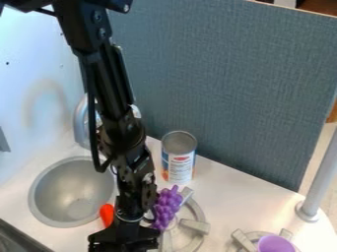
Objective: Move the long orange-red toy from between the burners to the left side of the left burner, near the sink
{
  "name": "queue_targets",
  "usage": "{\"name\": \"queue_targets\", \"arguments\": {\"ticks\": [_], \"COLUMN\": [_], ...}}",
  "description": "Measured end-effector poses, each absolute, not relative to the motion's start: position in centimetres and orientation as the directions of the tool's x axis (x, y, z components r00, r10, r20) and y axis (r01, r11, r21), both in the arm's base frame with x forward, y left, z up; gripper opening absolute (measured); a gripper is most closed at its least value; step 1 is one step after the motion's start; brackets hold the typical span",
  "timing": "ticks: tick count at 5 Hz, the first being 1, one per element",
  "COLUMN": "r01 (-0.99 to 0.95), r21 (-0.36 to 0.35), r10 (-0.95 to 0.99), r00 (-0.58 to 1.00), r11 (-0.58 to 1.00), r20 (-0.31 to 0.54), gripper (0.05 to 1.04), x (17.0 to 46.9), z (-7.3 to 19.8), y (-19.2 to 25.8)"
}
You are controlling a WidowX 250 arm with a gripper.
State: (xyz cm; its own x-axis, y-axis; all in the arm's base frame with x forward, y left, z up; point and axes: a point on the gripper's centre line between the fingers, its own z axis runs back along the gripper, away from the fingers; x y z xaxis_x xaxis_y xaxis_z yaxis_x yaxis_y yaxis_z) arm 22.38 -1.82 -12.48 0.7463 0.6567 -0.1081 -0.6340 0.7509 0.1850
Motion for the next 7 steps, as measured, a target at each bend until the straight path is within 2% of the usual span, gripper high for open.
{"name": "queue_targets", "arguments": {"ticks": [1,2,3,4,6,7], "r01": [-0.628,-0.582,-0.464,-0.367,-0.152,-0.123], "r21": [0.180,0.124,-0.004,-0.059,-0.045,-0.041], "r10": [0.650,0.591,0.464,0.371,0.155,0.128], "r00": [0.753,0.805,0.885,0.926,0.983,0.983], "r11": [0.757,0.804,0.886,0.928,0.987,0.992], "r20": [-0.102,-0.051,0.034,0.073,0.097,0.135], "gripper": [0.757,0.969,1.003,1.001,1.001,1.001], "x": [22.5,22.7,23.5,24.2,29.5,32.1], "z": [-12.3,-10.6,-5.9,-3.1,-0.2,1.0], "y": [-2.0,-3.6,-5.3,-5.9,-7.1,-7.5]}}
